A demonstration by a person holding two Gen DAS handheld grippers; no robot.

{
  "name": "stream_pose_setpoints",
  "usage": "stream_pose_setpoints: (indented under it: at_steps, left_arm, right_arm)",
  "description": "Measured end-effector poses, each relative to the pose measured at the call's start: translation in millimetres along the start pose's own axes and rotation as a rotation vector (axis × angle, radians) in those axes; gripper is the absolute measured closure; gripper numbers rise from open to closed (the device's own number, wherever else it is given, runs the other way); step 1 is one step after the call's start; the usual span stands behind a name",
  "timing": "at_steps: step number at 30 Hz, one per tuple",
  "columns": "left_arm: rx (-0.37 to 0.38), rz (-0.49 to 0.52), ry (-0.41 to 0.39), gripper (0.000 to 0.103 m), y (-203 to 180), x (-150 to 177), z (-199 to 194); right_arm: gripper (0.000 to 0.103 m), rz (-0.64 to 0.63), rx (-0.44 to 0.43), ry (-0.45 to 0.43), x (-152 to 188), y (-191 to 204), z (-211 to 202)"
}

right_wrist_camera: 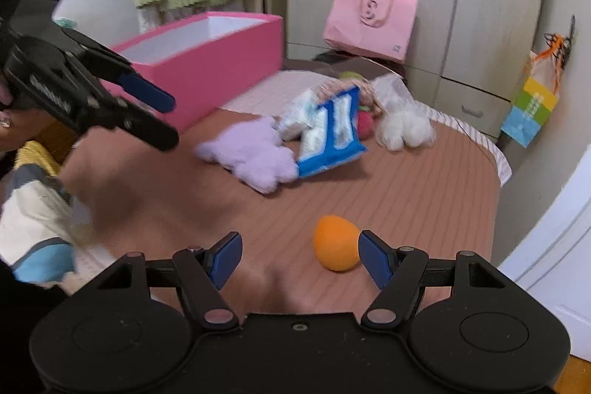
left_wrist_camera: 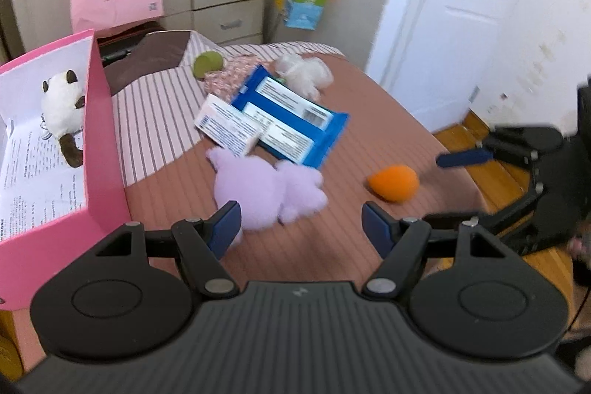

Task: Organize soft objects
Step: 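Grasp the orange sponge with the right tool while the left tool grasps the white package, then carry the orange sponge and white package toward the pink shoebox with both tools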

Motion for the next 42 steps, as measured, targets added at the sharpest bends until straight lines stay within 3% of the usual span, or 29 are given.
stream_pose_setpoints:
  at_steps: [4, 8, 12, 16, 22, 37, 40, 42]
  left_arm:
    - [-0.078, -0.028, -0.035, 0.032, 6.6, -11.7, 25.6]
    - [-0.125, -0.068, -0.048, 0.032, 15.0, -25.0, 51.2]
    - [-0.162, -0.153, -0.063, 0.033, 29.2, -37.9, 76.6]
    - [-0.193, -0.22, -0.074, 0.033, 42.6, -48.1, 100.5]
    - [-0.214, -0.324, -0.014, 0.033, 60.0, -51.1, 133.9]
    - [-0.211, -0.463, -0.034, 0.032, 79.0, -50.1, 143.6]
    - [-0.222, -0.453, -0.046, 0.036, 74.1, -47.6, 143.2]
    - [-0.205, -0.445, -0.054, 0.056, 72.1, -47.0, 142.6]
  right_arm:
    - [0.029, -0.006, 0.014, 0.021, 2.4, -9.3, 25.9]
    - [0.038, -0.02, 0.025, 0.063, 5.4, -14.3, 43.1]
    - [0.058, -0.01, 0.017, 0.065, 5.7, -19.1, 48.5]
    - [0.059, 0.012, 0.028, 0.02, -4.2, -27.8, 48.3]
    - [0.059, 0.056, 0.039, -0.015, -19.3, -47.5, 61.0]
    - [0.059, 0.086, 0.027, -0.034, -27.3, -61.2, 86.1]
    - [0.059, 0.097, 0.035, -0.039, -24.7, -62.1, 86.7]
    - [0.059, 0.105, 0.035, -0.042, -23.5, -62.3, 86.5]
Point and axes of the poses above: each gripper's, at about its wrist camera, not at the fingertips, and z roughly the way its jaws point, y to its left, x to its underside, the point moved 1 cm from there along z, roughly the way its jaws point, and after that the axes turned 1 degree about -y, right-handed, at the moved point
